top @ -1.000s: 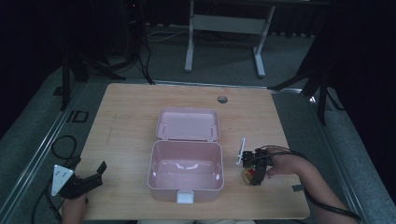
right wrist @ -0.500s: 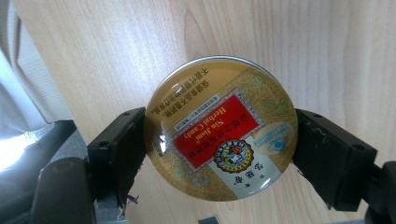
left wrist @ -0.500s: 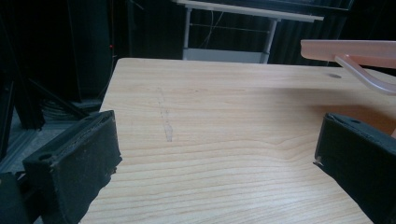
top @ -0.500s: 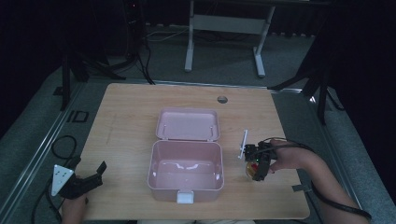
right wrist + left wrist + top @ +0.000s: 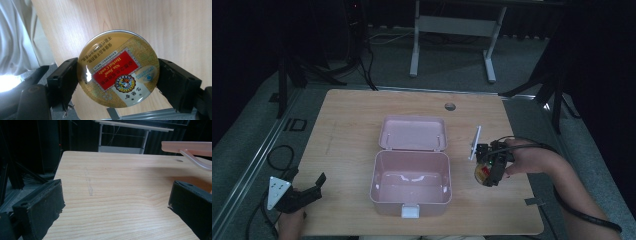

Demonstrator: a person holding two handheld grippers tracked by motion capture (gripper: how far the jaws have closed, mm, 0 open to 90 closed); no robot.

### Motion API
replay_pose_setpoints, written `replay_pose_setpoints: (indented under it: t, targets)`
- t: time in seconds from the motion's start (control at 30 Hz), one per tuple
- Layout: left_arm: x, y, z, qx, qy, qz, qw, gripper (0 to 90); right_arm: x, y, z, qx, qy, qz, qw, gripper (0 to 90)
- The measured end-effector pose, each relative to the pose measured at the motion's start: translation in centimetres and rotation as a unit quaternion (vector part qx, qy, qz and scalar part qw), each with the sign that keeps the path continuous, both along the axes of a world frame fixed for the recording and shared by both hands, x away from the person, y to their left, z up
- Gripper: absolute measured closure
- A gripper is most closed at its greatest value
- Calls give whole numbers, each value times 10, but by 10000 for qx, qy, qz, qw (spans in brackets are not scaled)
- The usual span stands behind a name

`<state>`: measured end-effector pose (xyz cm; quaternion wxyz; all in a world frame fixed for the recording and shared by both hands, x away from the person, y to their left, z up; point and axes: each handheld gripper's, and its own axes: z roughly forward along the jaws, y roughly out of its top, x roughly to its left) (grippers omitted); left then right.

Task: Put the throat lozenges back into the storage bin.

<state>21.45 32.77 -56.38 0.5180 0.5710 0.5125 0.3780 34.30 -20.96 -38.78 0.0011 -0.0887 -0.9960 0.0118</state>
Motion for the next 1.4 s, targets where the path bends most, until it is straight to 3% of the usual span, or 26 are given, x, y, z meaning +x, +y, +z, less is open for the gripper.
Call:
replay_pose_setpoints:
  t: [0.2, 0.53, 1.03, 1.4]
  targets:
    - [0, 0, 0, 2, 5, 2, 10000, 4, -1, 8, 19, 101, -122, 34, 9999, 206]
    - [0, 0, 0, -2, -1, 3, 10000, 4, -5, 39, 28, 261, -103, 319, 9991, 206]
    - [0, 1, 0, -19, 3, -15, 10000, 4, -13, 100, 30, 396, -69, 888, 9952, 206]
    - [0, 1, 0, -12, 6, -47, 10000, 4, -24, 135, 20, 418, 52, 1245, 9913, 206]
